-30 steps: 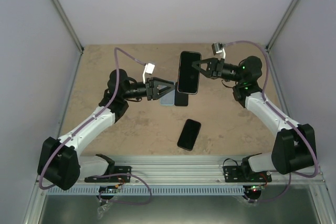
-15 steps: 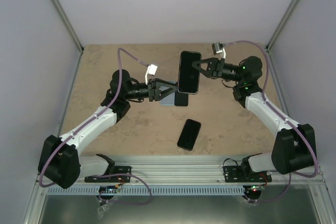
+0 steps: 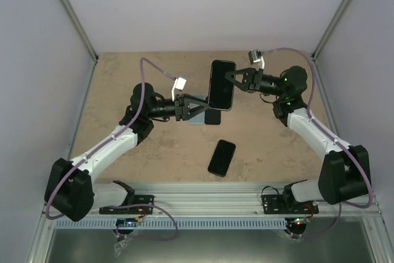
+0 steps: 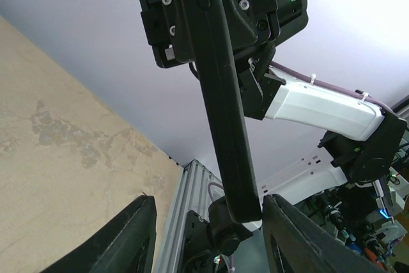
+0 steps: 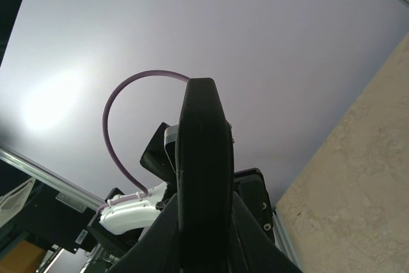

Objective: Take the phone out of the phone case
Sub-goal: Remove the phone case from the phone.

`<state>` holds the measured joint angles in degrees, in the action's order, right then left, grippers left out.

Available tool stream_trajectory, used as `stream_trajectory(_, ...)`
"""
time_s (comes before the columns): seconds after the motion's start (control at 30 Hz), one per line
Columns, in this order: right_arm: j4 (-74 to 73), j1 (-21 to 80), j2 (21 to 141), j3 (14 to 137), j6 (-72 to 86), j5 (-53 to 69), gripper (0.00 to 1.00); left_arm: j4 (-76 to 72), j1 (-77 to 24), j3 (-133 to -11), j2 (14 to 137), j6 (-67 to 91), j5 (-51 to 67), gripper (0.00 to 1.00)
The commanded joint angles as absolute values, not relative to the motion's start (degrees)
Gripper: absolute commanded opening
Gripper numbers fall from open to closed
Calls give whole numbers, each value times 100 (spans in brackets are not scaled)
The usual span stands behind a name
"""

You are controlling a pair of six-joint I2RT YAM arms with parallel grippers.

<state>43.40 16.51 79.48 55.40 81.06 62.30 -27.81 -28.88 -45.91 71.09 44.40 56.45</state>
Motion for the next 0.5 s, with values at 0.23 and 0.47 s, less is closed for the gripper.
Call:
stream_trajectory(0.23, 4986, 1635, 7858, 5493, 8399, 6142, 1, -2286, -2874, -4490, 7176, 3950, 5307, 43)
stream_trajectory(0.47, 5376, 1678, 7815, 5361, 8694, 6144, 0, -2026, -2857, -4633, 7294, 3839, 5073, 40)
